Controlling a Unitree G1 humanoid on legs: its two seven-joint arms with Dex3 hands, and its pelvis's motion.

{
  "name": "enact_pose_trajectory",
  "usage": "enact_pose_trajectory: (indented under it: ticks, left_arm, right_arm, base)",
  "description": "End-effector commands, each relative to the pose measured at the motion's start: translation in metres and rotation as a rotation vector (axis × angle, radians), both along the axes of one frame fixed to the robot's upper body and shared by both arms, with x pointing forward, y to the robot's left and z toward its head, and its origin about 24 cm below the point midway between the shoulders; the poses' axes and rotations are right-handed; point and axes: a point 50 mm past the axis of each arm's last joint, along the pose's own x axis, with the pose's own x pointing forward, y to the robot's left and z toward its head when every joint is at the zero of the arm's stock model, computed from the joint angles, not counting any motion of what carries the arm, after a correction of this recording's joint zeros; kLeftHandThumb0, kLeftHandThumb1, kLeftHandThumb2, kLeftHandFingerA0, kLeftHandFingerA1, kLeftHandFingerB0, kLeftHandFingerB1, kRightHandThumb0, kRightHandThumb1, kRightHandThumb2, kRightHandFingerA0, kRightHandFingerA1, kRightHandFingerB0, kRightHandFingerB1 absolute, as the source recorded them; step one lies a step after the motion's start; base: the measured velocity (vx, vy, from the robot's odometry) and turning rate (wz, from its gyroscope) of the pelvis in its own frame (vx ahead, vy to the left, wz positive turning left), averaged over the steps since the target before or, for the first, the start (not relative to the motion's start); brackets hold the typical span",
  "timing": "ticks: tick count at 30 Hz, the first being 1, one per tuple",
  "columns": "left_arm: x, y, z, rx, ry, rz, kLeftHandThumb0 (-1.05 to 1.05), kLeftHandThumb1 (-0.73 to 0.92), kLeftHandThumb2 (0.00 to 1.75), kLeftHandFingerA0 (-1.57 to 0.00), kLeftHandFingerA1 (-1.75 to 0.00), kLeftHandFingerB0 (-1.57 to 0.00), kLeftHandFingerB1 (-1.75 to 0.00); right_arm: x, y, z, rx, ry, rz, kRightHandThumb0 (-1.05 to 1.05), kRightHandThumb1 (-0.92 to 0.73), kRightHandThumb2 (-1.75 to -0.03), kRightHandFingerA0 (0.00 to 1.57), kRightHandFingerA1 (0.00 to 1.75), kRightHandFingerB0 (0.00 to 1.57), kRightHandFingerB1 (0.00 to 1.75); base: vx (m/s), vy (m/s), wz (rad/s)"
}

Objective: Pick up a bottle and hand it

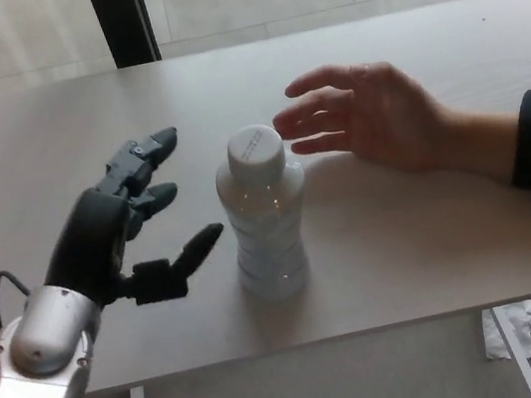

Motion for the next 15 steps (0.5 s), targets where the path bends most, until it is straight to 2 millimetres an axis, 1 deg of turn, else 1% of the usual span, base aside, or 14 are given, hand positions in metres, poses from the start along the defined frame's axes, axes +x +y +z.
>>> enact_pose_trajectory:
  ticks: [1, 2, 3, 4, 5, 6, 8, 9, 10, 11, 12, 13, 14, 15]
  left_arm:
    - [-0.006, -0.001, -0.007, 0.095, -0.005, -0.075, -0.79, 0.45, 0.89, -0.01, -0.43, 0.00, -0.20]
    - [-0.006, 0.000, -0.007, 0.095, -0.003, -0.077, -0.79, 0.45, 0.89, -0.01, -0.43, 0.00, -0.20]
    - [-0.006, 0.000, -0.010, 0.110, 0.002, -0.079, -0.79, 0.44, 0.91, -0.01, -0.45, 0.00, -0.21]
    - [-0.006, 0.001, -0.011, 0.118, 0.009, -0.084, -0.83, 0.46, 0.90, -0.01, -0.43, 0.00, -0.16]
    - [-0.006, 0.001, -0.012, 0.121, 0.011, -0.086, -0.83, 0.46, 0.90, -0.01, -0.43, 0.00, -0.16]
    - [-0.006, 0.002, -0.013, 0.122, 0.026, -0.086, -0.83, 0.58, 0.58, 0.00, -0.39, 0.00, -0.18]
    - [-0.006, 0.004, -0.015, 0.127, 0.048, -0.086, -0.87, 0.59, 0.58, 0.00, -0.41, 0.00, -0.19]
    - [-0.006, 0.006, -0.016, 0.154, 0.053, -0.095, -0.93, 0.50, 0.96, 0.00, -0.32, 0.00, -0.01]
    - [-0.005, 0.008, -0.017, 0.179, 0.059, -0.105, -0.93, 0.50, 0.96, 0.00, -0.32, 0.00, -0.01]
    - [-0.006, 0.008, -0.018, 0.184, 0.074, -0.111, -0.92, 0.50, 0.96, 0.00, -0.28, 0.00, 0.00]
    - [-0.006, 0.008, -0.020, 0.203, 0.091, -0.112, -0.85, 0.46, 0.97, 0.00, -0.45, 0.00, -0.04]
    - [-0.007, 0.009, -0.021, 0.213, 0.098, -0.110, -0.85, 0.46, 0.97, 0.00, -0.45, 0.00, -0.04]
    - [-0.007, 0.010, -0.021, 0.220, 0.101, -0.109, -0.91, 0.49, 0.97, -0.01, -0.33, 0.00, 0.00]
    - [-0.008, 0.009, -0.023, 0.222, 0.104, -0.110, -0.93, 0.49, 0.97, 0.00, -0.25, 0.00, 0.00]
  right_arm:
    - [0.003, -0.003, 0.004, 0.017, -0.014, 0.008, -0.77, -0.40, -0.89, 0.48, 0.75, 0.32, 0.63]
    - [0.003, -0.003, 0.004, 0.017, -0.013, 0.008, -0.77, -0.40, -0.89, 0.48, 0.75, 0.32, 0.63]
    - [0.002, -0.003, 0.005, 0.019, -0.022, 0.011, -0.78, -0.54, -0.56, 0.52, 0.78, 0.33, 0.60]
    - [0.002, -0.003, 0.005, 0.018, -0.021, 0.014, -0.75, -0.40, -0.89, 0.49, 0.75, 0.32, 0.63]
    - [0.002, -0.003, 0.005, 0.017, -0.021, 0.016, -0.75, -0.40, -0.89, 0.49, 0.75, 0.32, 0.63]
    - [0.002, -0.003, 0.006, 0.017, -0.022, 0.019, -0.76, -0.40, -0.89, 0.48, 0.75, 0.31, 0.62]
    - [0.003, -0.001, 0.006, 0.018, -0.021, 0.027, -0.77, -0.40, -0.89, 0.47, 0.75, 0.31, 0.63]
    - [0.003, 0.001, 0.005, 0.024, -0.026, 0.031, -0.79, -0.39, -0.88, 0.48, 0.77, 0.32, 0.63]
    - [0.003, 0.002, 0.006, 0.032, -0.035, 0.032, -0.79, -0.39, -0.88, 0.48, 0.77, 0.32, 0.63]
    - [0.003, 0.003, 0.007, 0.040, -0.044, 0.033, -0.81, -0.53, -0.56, 0.52, 0.80, 0.34, 0.61]
    - [0.003, 0.003, 0.007, 0.028, -0.037, 0.041, -0.84, -0.53, -0.57, 0.53, 0.80, 0.31, 0.61]
    - [0.004, 0.004, 0.008, 0.024, -0.033, 0.048, -0.84, -0.53, -0.57, 0.53, 0.80, 0.31, 0.61]
    - [0.004, 0.003, 0.006, 0.028, -0.038, 0.052, -0.83, -0.40, -0.89, 0.45, 0.74, 0.28, 0.62]
    - [0.004, 0.003, 0.006, 0.046, -0.043, 0.038, -0.83, -0.52, -0.56, 0.50, 0.78, 0.33, 0.60]
  base:
    - [0.00, 0.000, 0.00]
    - [0.00, 0.000, 0.00]
    - [0.00, 0.000, 0.00]
    - [0.00, 0.000, 0.00]
    - [0.00, 0.000, 0.00]
    - [0.00, 0.000, 0.00]
    - [0.00, 0.000, 0.00]
    - [0.00, 0.000, 0.00]
    - [0.00, 0.000, 0.00]
    - [0.00, 0.000, 0.00]
    - [0.00, 0.000, 0.00]
    - [0.00, 0.000, 0.00]
    - [0.00, 0.000, 0.00]
    - [0.00, 0.000, 0.00]
